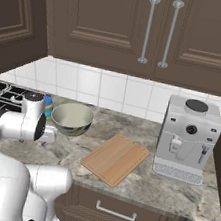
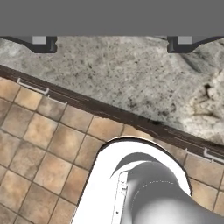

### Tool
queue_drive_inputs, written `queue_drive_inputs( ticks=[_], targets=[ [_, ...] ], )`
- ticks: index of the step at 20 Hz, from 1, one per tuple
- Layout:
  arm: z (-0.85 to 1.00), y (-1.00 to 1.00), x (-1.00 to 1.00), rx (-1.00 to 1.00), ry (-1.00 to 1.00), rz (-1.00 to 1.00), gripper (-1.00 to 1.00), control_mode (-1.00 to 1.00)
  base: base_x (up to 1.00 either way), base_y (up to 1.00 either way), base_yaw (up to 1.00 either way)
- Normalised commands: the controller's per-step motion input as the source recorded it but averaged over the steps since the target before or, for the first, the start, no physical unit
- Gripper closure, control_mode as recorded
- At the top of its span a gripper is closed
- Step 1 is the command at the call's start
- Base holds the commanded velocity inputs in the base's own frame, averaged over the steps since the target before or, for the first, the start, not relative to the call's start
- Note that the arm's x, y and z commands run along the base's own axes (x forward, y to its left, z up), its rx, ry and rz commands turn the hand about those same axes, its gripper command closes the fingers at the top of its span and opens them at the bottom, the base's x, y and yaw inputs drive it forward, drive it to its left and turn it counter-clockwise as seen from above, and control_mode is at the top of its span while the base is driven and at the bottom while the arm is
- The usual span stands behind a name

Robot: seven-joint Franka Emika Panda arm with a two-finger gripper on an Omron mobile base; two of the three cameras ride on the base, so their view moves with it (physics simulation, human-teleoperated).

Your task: Open the cabinet. Place the bowl and condiment on the counter. Then place the lime and garlic on the cutting board.

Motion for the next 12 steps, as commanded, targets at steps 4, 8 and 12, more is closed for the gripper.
queue_drive_inputs(
  ticks=[4, 8, 12],
  targets=[
    [-0.19, 0.0, 0.12, -0.01, 0.02, 0.0, -1.0, -1.0, 0.0, 0.0, 0.0],
    [-0.15, 0.0, 0.07, -0.01, 0.0, 0.0, -1.0, -1.0, 0.0, 0.0, 0.0],
    [-0.14, 0.0, 0.16, -0.01, 0.01, 0.0, -1.0, -1.0, 0.0, 0.0, 0.0]
  ],
)
